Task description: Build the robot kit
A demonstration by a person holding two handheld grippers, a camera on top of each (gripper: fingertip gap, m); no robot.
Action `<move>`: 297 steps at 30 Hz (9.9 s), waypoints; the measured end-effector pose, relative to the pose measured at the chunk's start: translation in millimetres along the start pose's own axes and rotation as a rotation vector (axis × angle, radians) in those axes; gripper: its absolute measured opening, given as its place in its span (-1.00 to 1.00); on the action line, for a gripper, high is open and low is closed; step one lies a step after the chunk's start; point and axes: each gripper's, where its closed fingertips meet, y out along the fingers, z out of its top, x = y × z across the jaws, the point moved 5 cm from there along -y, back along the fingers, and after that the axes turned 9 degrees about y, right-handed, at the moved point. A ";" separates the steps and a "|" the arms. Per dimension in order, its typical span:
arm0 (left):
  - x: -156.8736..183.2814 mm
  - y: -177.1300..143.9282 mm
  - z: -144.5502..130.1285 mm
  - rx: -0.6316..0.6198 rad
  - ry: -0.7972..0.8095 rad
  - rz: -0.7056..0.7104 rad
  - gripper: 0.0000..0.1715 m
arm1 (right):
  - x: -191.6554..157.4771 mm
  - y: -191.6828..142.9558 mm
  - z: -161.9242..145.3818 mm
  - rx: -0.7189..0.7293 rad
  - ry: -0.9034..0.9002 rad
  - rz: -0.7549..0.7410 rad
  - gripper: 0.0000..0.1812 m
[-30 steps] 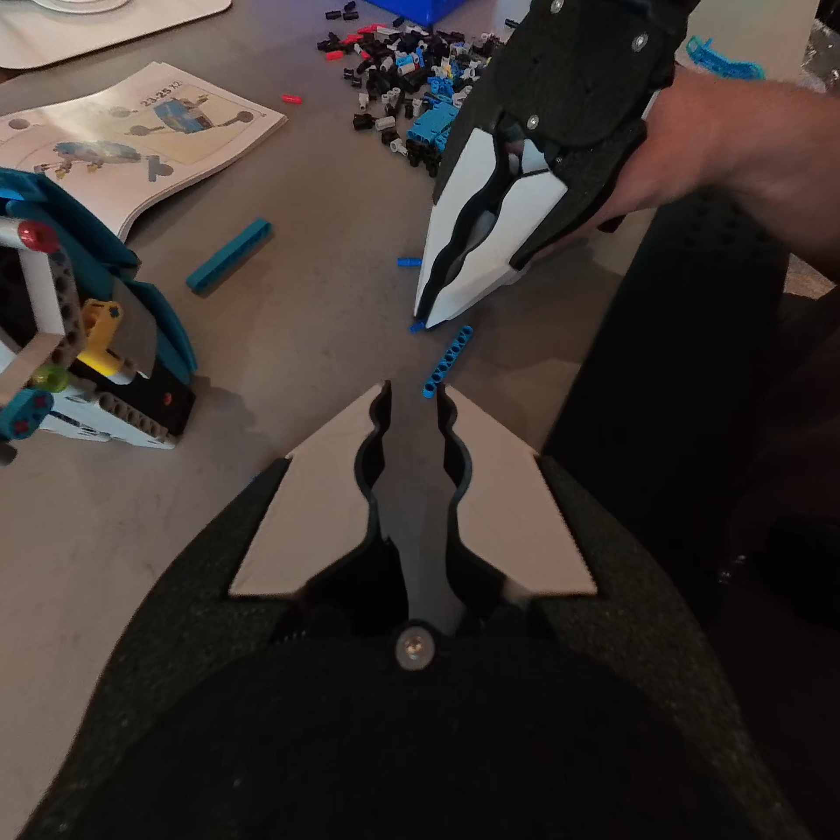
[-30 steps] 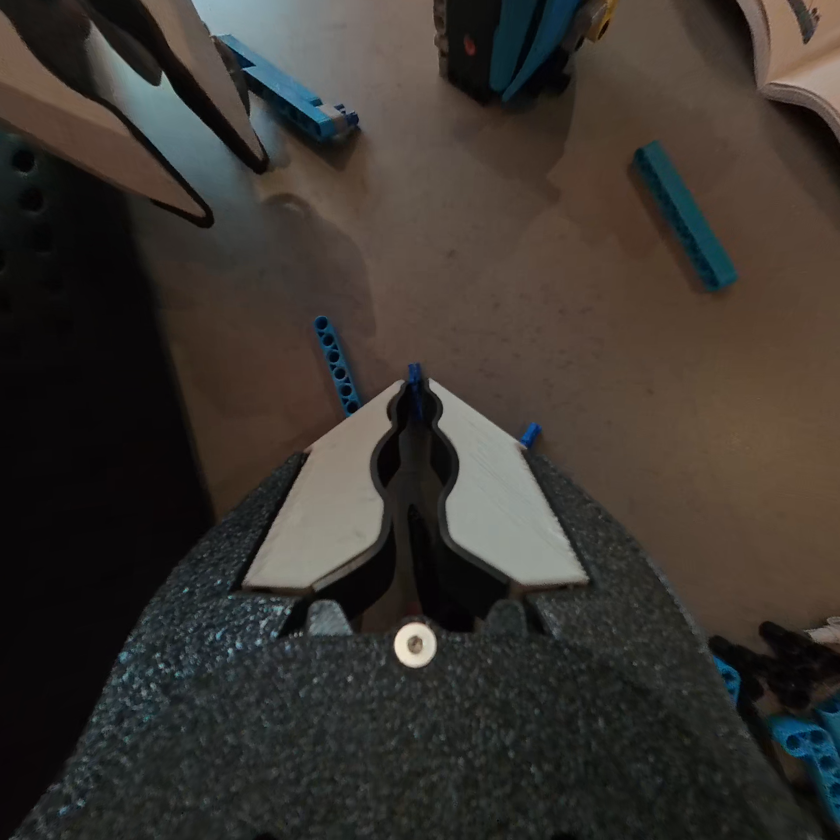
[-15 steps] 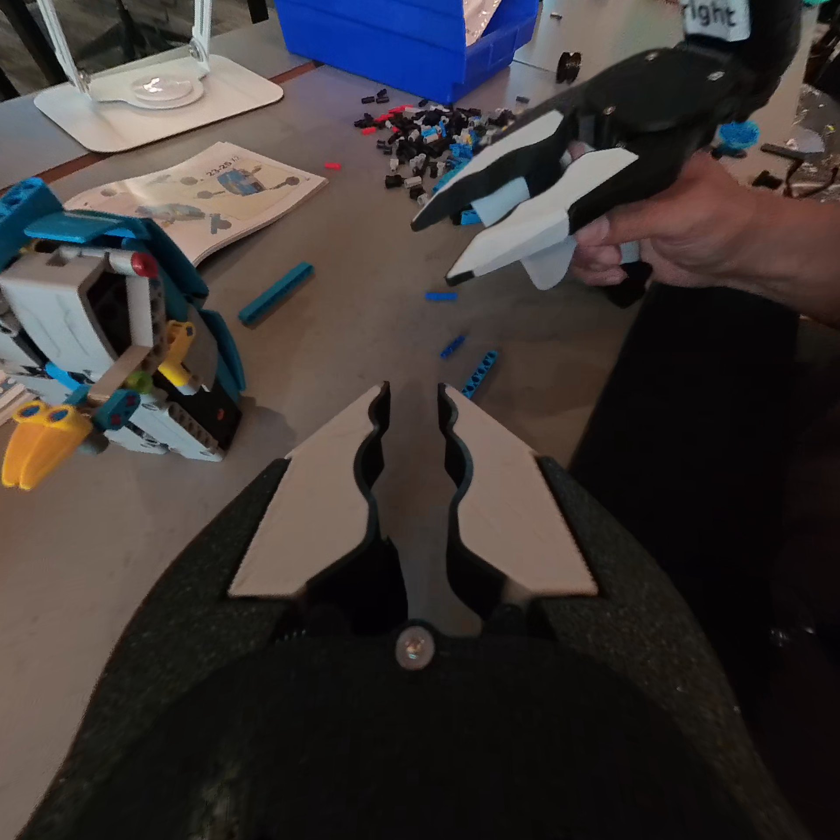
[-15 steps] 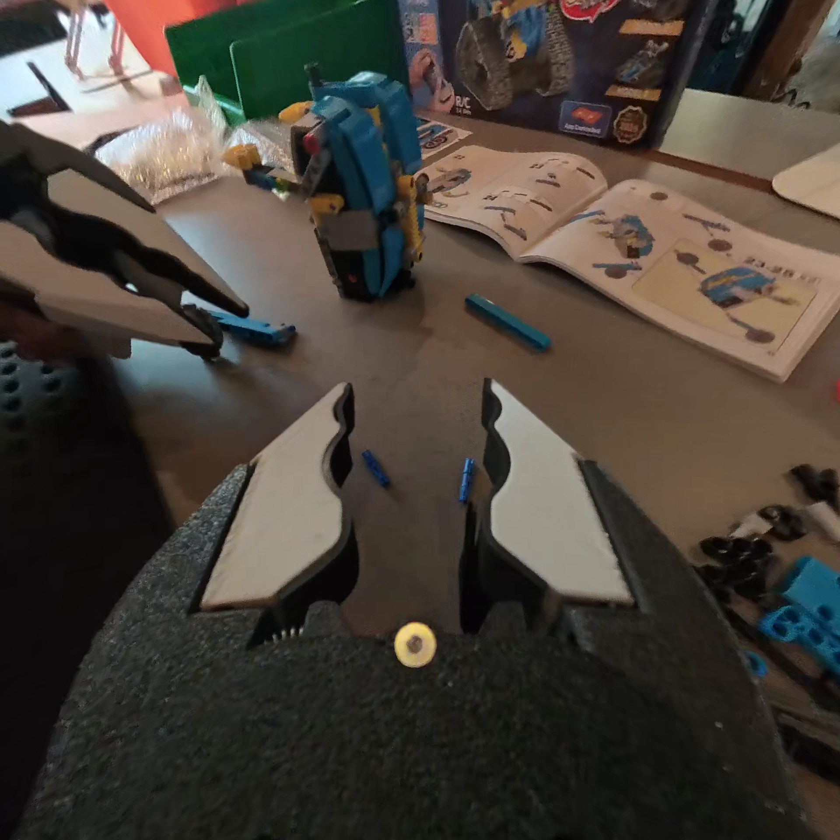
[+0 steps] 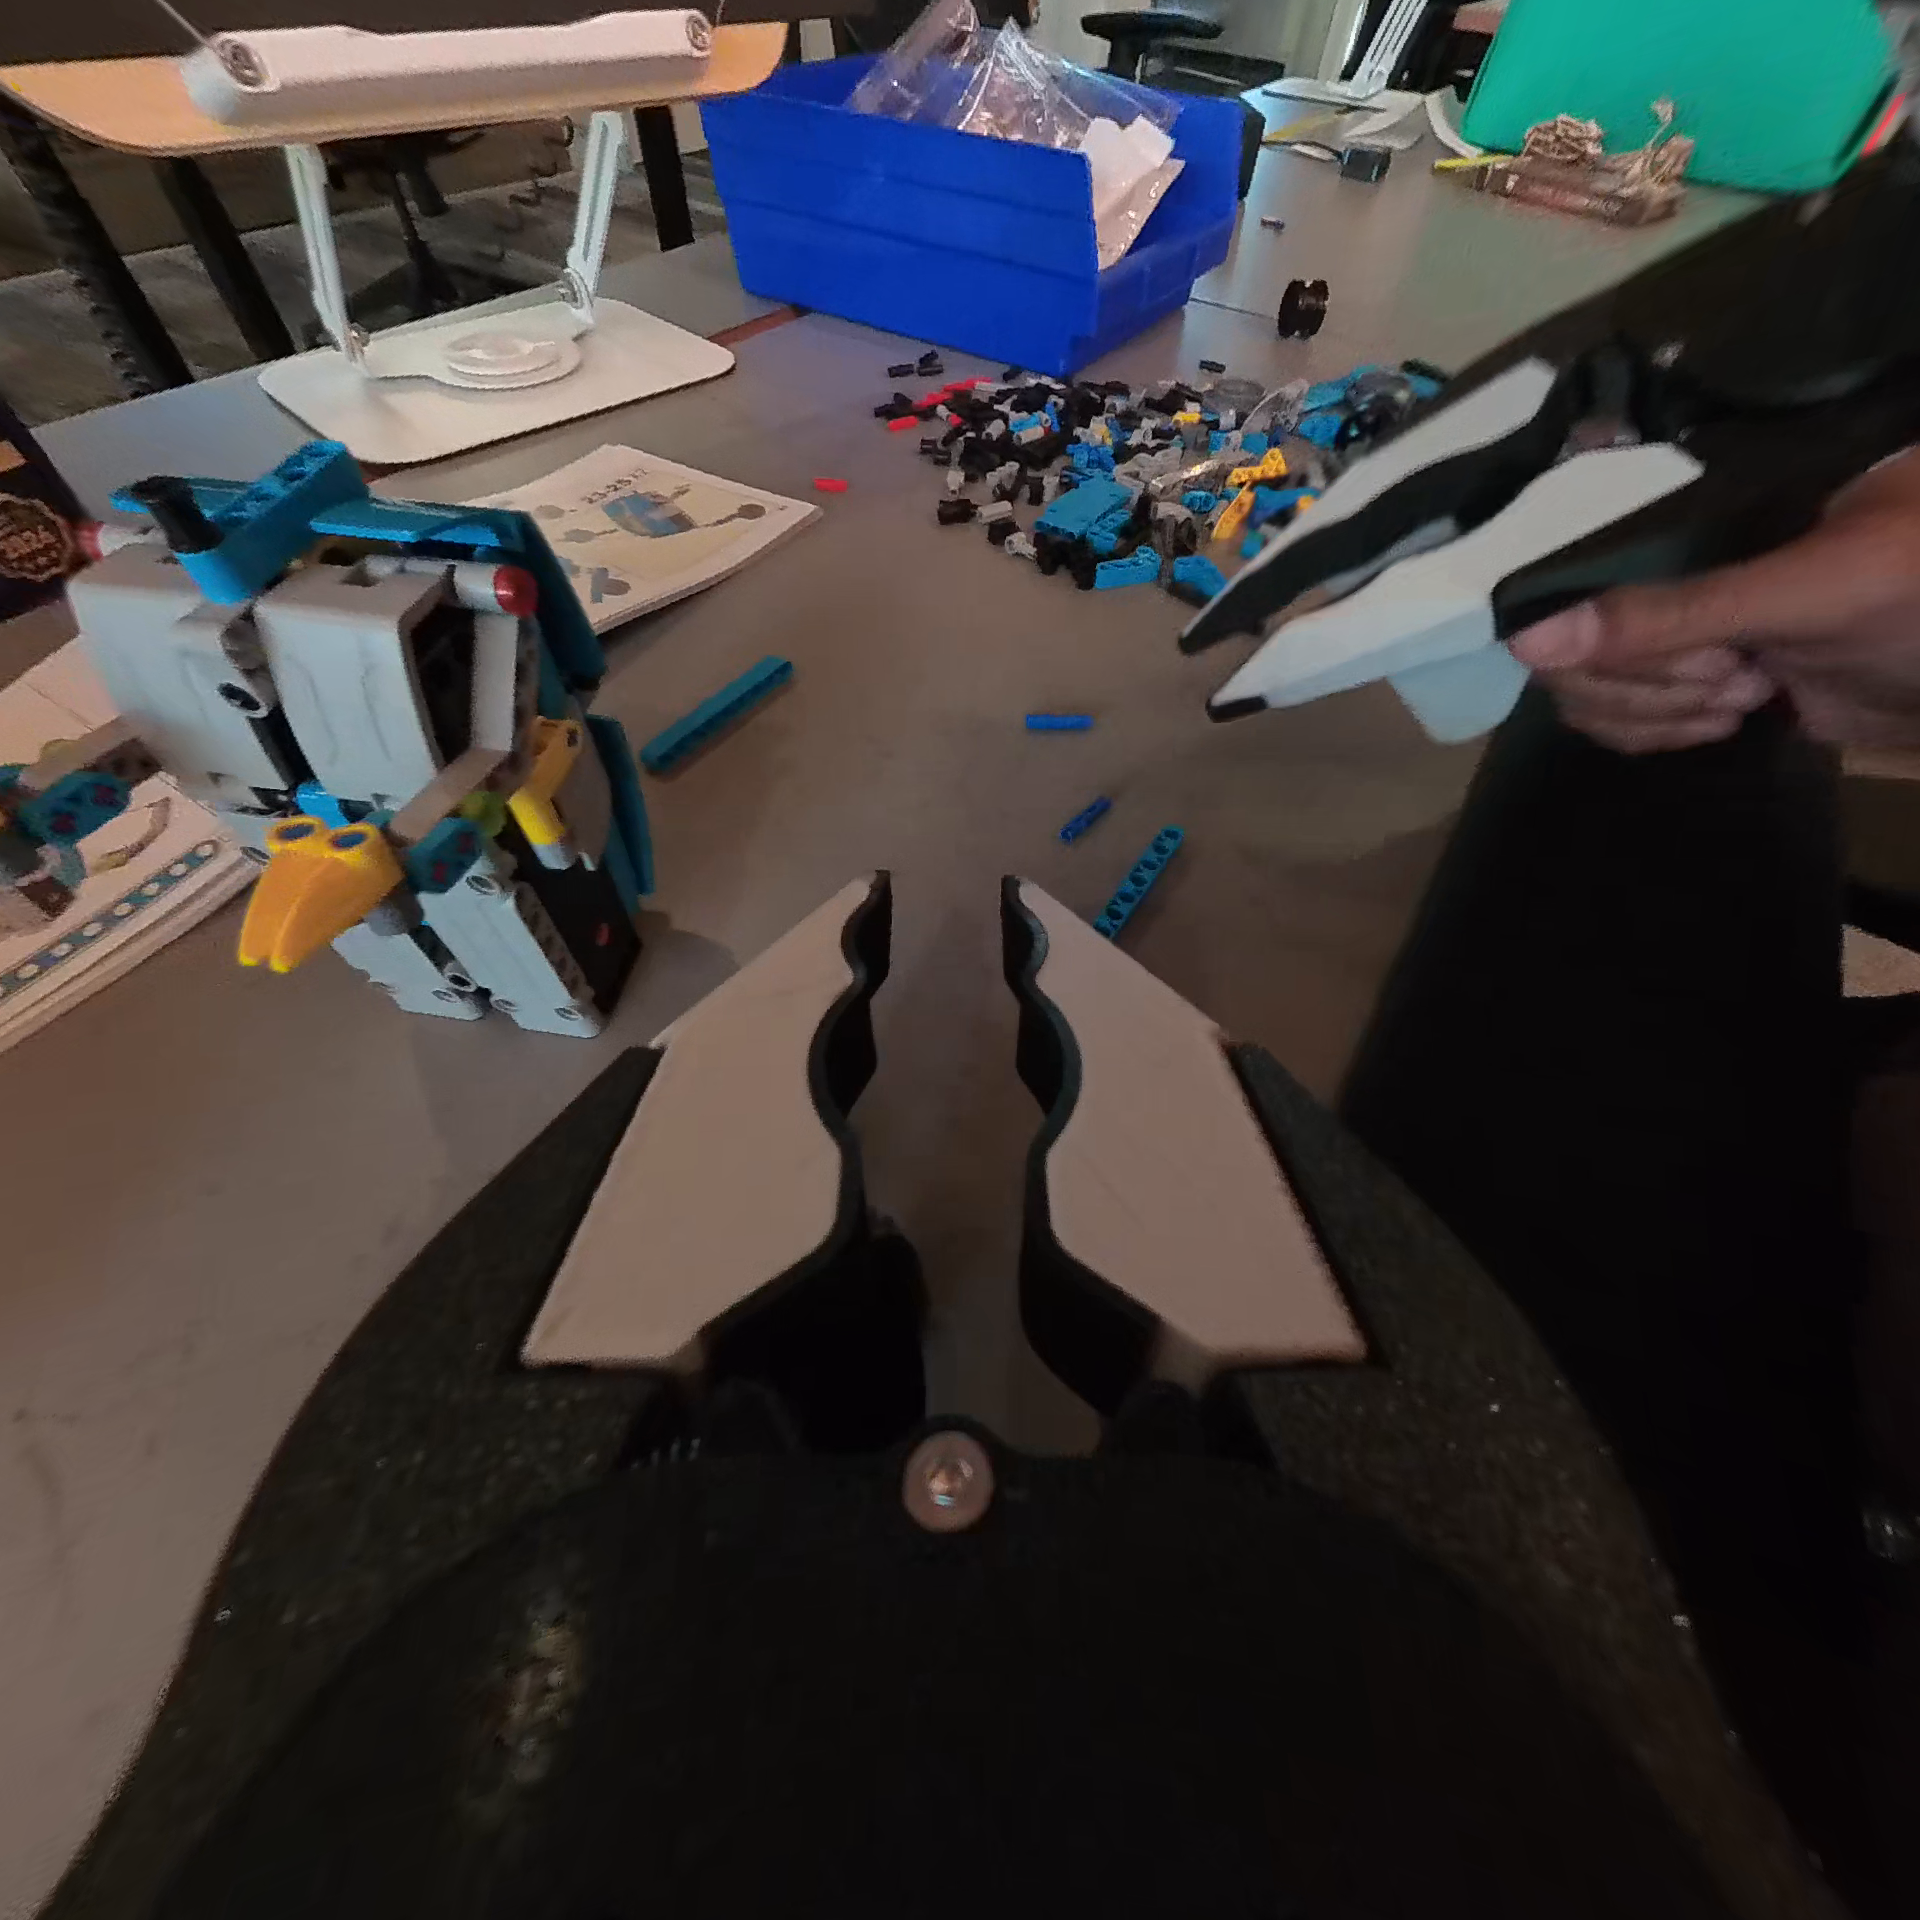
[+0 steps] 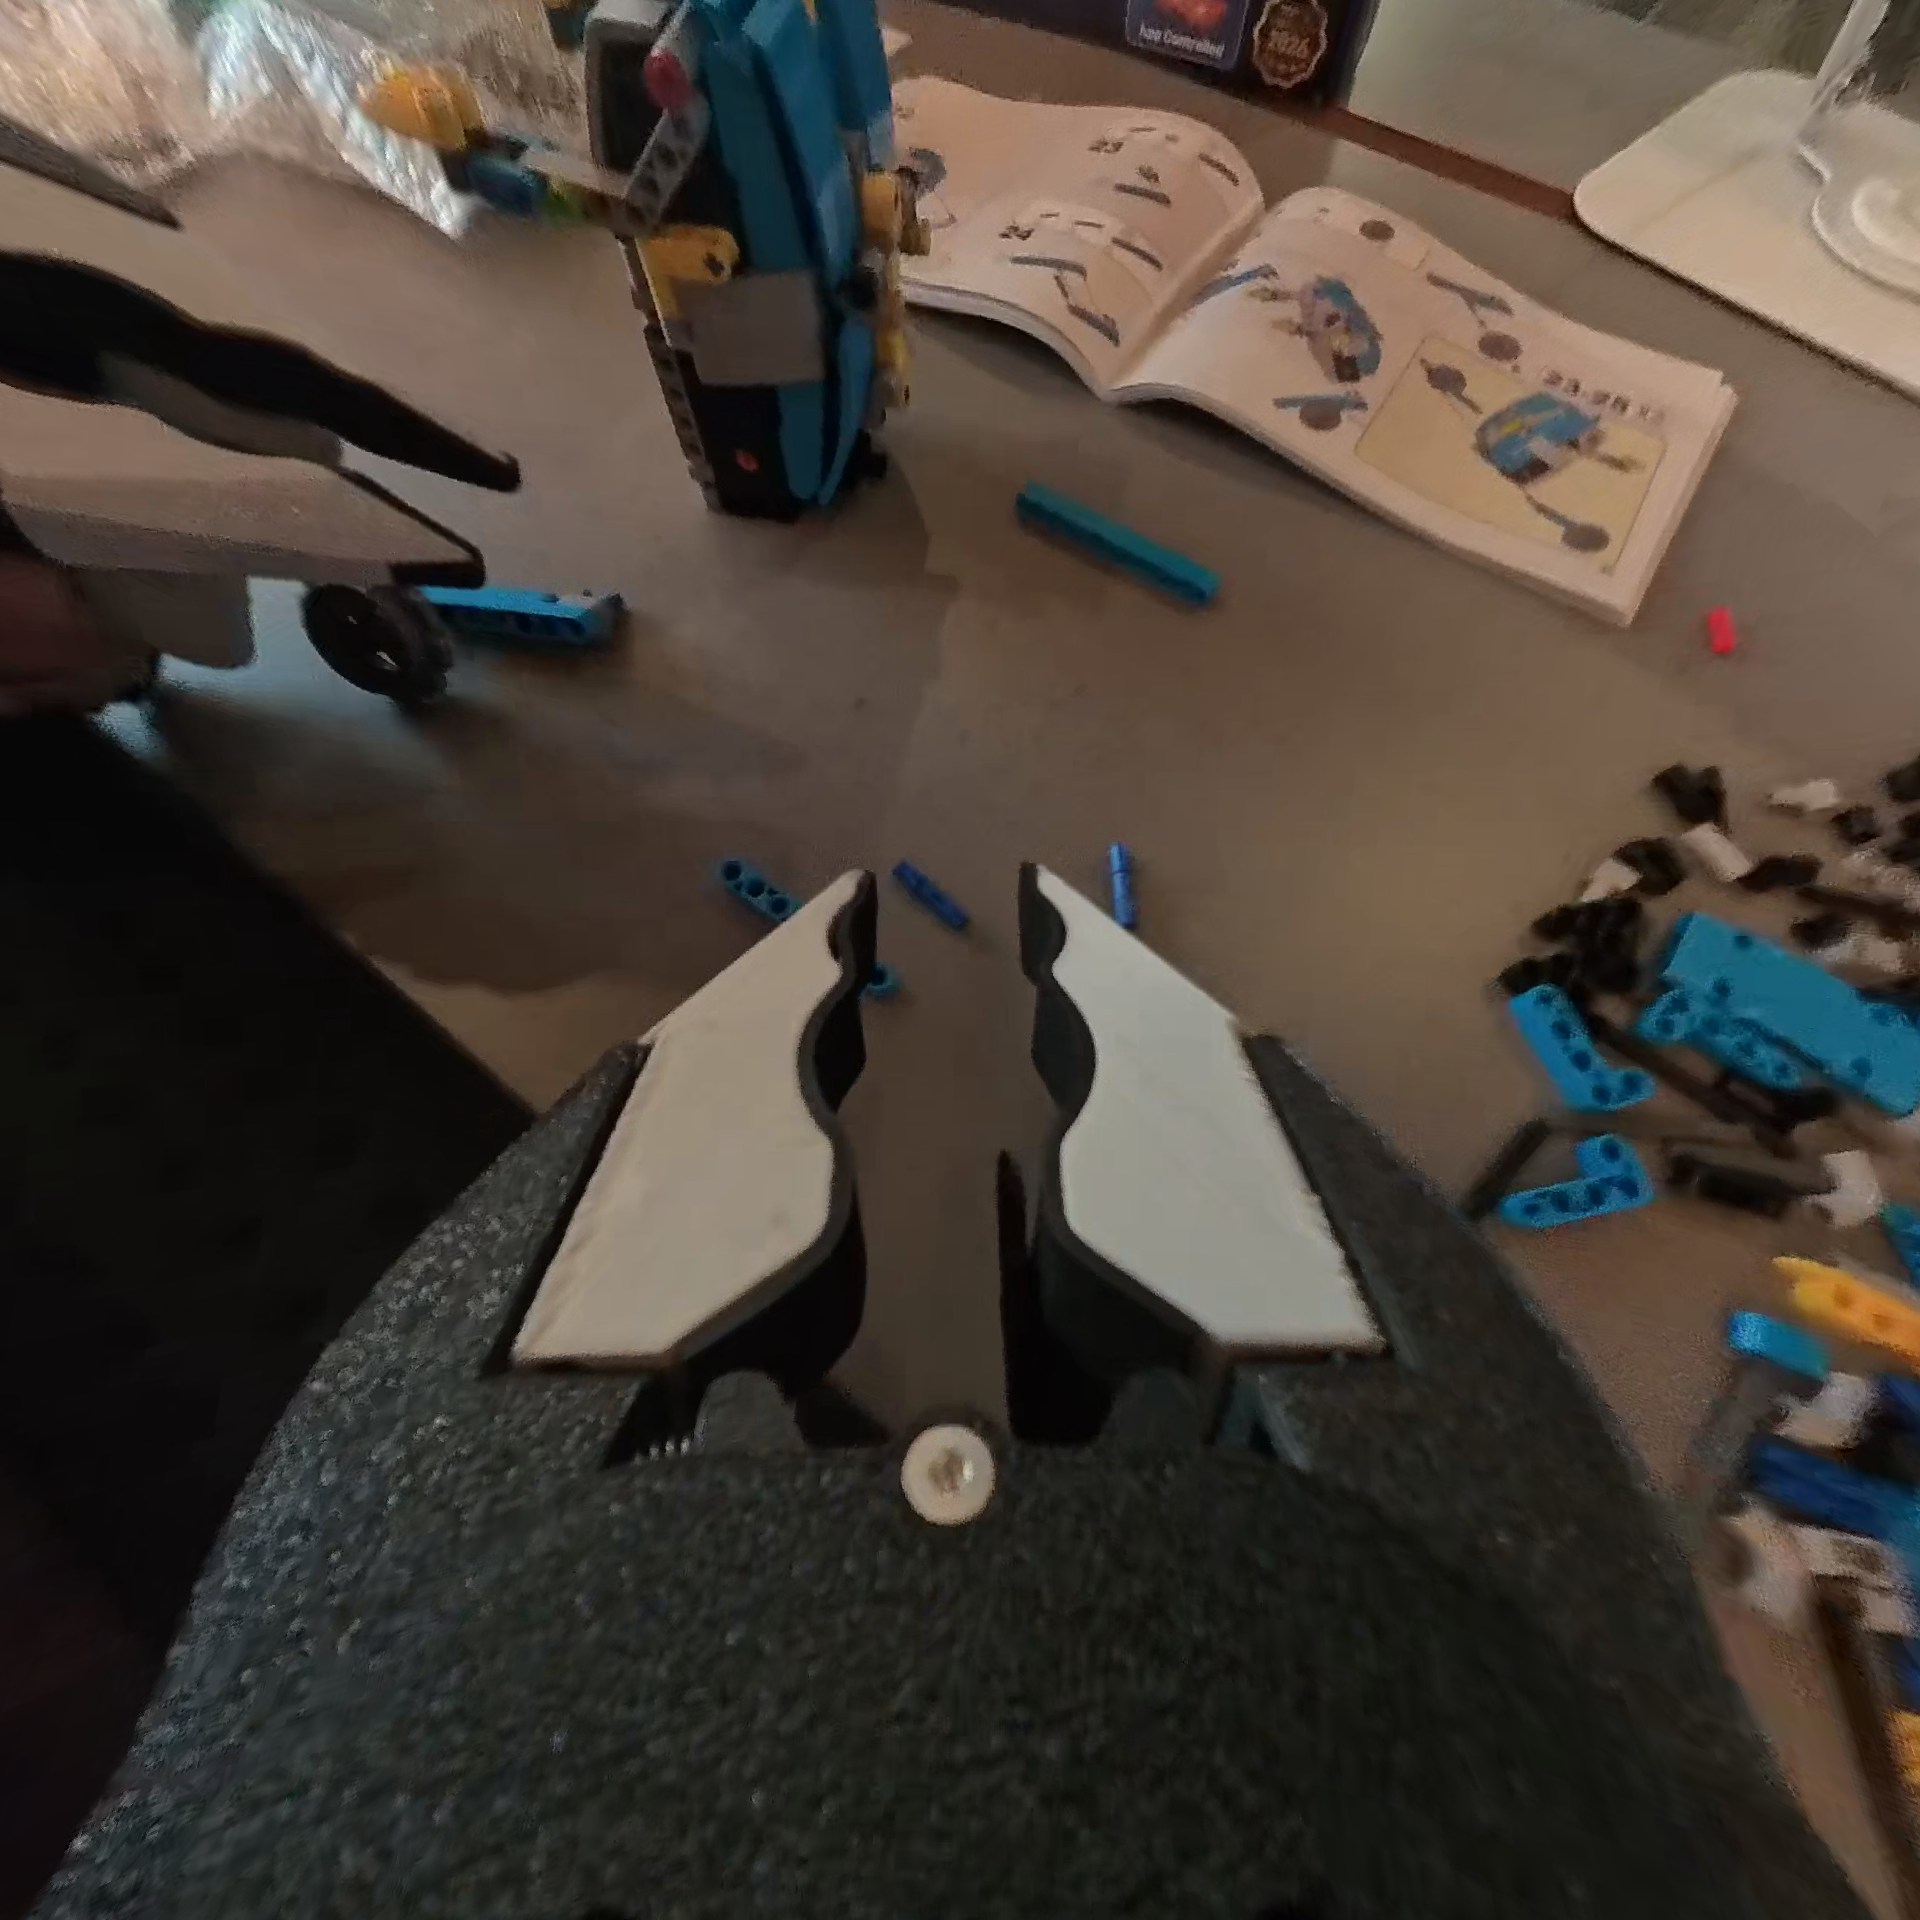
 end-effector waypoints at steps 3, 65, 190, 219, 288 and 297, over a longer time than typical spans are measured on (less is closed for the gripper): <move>-3.0 -1.4 -0.2 0.015 -0.042 -0.016 -0.76 | -0.2 4.7 -8.8 0.020 0.097 0.054 -0.72; 0.4 0.7 -4.5 -0.021 0.007 -0.006 -0.76 | -4.0 7.5 -10.6 0.009 0.035 0.073 -0.75; -2.8 33.5 59.1 -0.089 -0.070 0.158 -0.52 | 253.5 -41.7 -19.3 -0.199 0.126 -0.281 -0.82; 1.4 56.8 55.2 -0.107 -0.051 0.067 -0.52 | 258.0 -143.5 -67.9 -0.238 0.256 -0.389 -0.86; -8.6 52.5 53.5 -0.156 -0.063 0.152 -0.52 | 312.6 -57.4 -4.7 -0.225 0.055 -0.258 -0.90; -13.2 54.6 48.0 -0.174 -0.054 0.156 -0.52 | 314.8 -28.1 -2.3 -0.272 0.041 -0.224 -0.90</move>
